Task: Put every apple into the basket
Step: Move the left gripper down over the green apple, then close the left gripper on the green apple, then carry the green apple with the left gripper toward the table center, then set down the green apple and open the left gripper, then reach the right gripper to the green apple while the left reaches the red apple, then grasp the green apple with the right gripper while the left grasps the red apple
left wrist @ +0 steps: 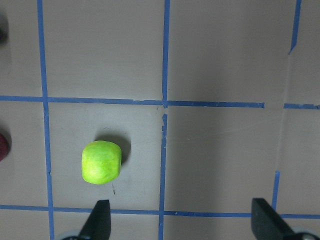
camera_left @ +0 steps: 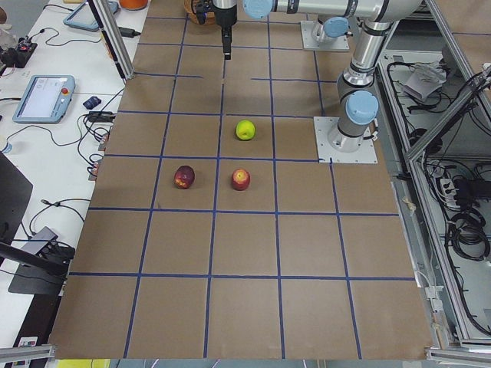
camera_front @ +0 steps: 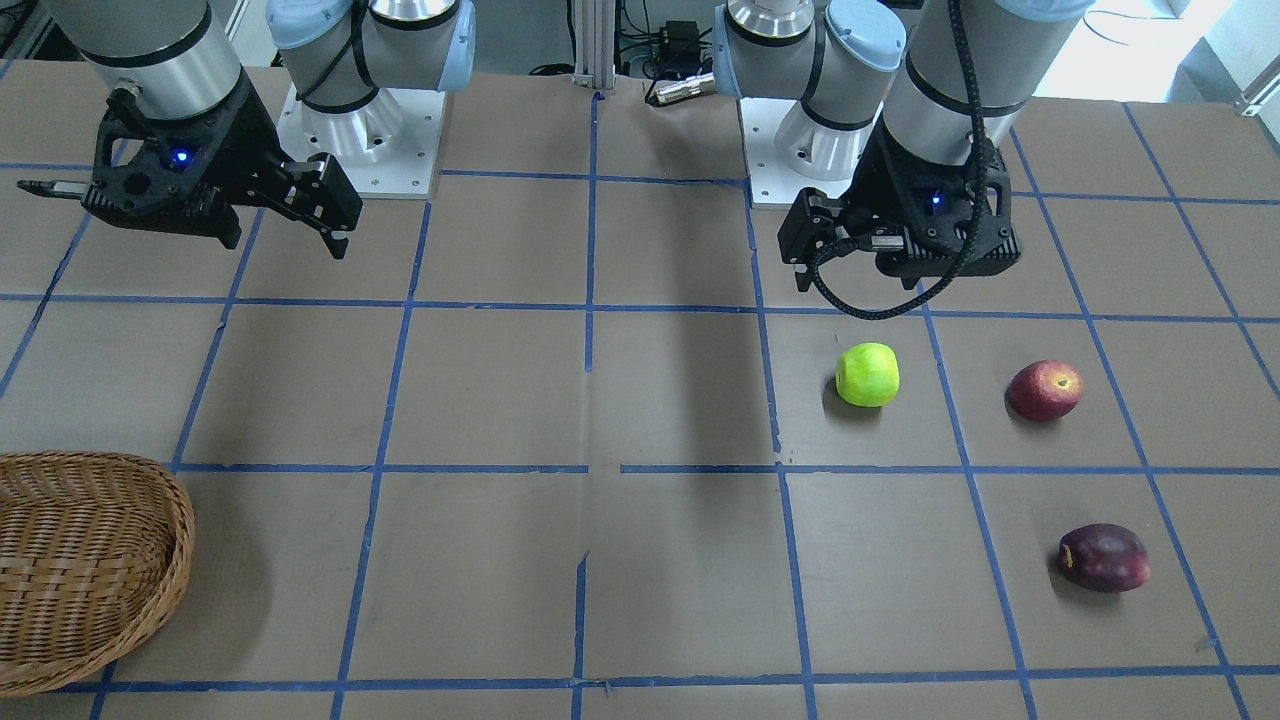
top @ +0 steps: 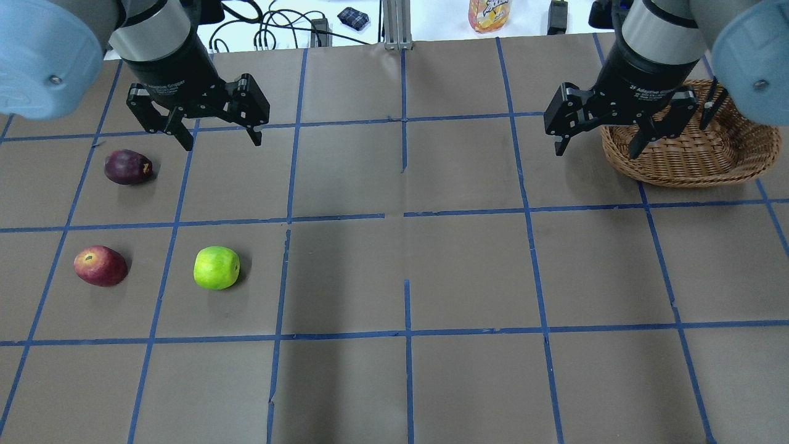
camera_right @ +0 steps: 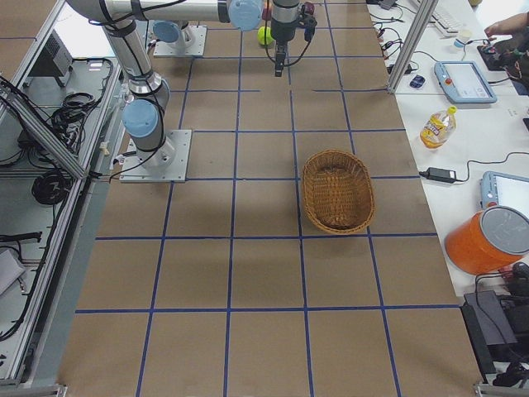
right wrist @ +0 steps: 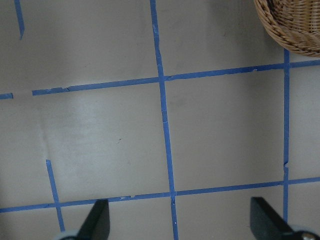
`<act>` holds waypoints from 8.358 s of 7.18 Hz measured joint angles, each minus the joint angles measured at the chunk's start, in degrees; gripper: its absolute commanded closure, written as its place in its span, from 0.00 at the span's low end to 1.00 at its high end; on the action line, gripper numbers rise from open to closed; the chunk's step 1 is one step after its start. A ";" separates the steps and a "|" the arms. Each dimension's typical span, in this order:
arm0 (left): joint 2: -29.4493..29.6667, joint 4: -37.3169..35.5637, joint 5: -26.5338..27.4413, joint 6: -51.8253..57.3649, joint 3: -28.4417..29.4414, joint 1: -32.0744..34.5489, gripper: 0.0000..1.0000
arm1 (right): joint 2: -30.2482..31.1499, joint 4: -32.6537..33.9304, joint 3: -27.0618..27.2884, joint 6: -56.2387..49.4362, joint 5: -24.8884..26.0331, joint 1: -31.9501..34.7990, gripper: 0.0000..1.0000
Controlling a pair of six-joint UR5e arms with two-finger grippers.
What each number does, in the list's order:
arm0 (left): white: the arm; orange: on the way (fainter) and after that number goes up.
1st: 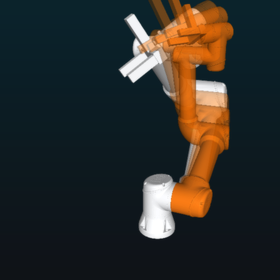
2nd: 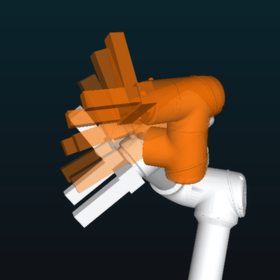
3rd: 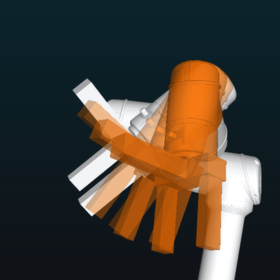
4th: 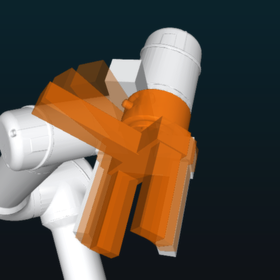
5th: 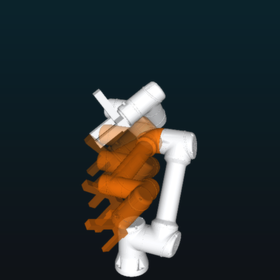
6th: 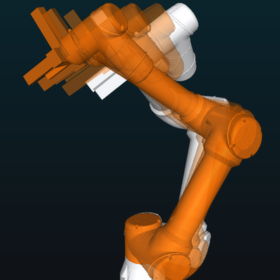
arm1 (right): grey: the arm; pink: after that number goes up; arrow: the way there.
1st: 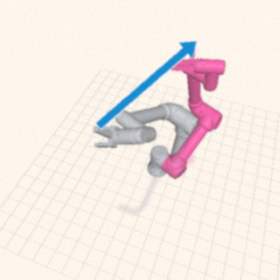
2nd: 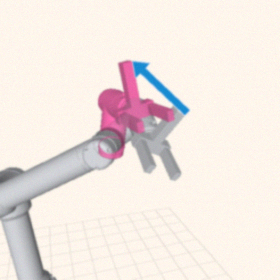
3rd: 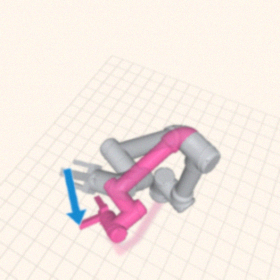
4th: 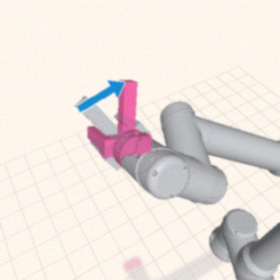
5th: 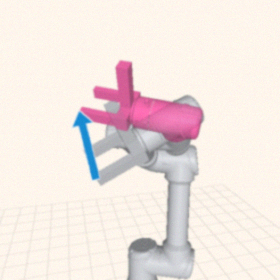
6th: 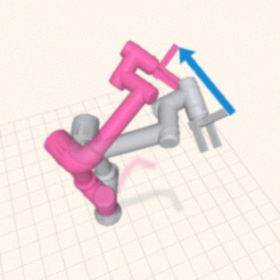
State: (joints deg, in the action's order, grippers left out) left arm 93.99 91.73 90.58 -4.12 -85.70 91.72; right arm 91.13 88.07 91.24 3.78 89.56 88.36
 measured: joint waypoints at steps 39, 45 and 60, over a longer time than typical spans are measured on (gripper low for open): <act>21.00 -33.47 -15.78 -21.16 -8.49 11.09 0.00 | -5.48 3.68 -0.05 2.84 -0.31 2.25 0.00; 7.02 -14.58 0.27 6.97 -8.75 -8.24 0.00 | -19.84 20.47 -1.00 18.81 -0.78 18.02 0.00; 17.43 -34.97 12.86 51.56 -24.74 -37.04 0.08 | -36.64 25.57 -6.82 13.98 -1.10 23.30 1.00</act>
State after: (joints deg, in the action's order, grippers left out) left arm 111.43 56.76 103.45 47.44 -110.44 54.68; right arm 54.49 113.64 84.43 17.76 88.45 111.66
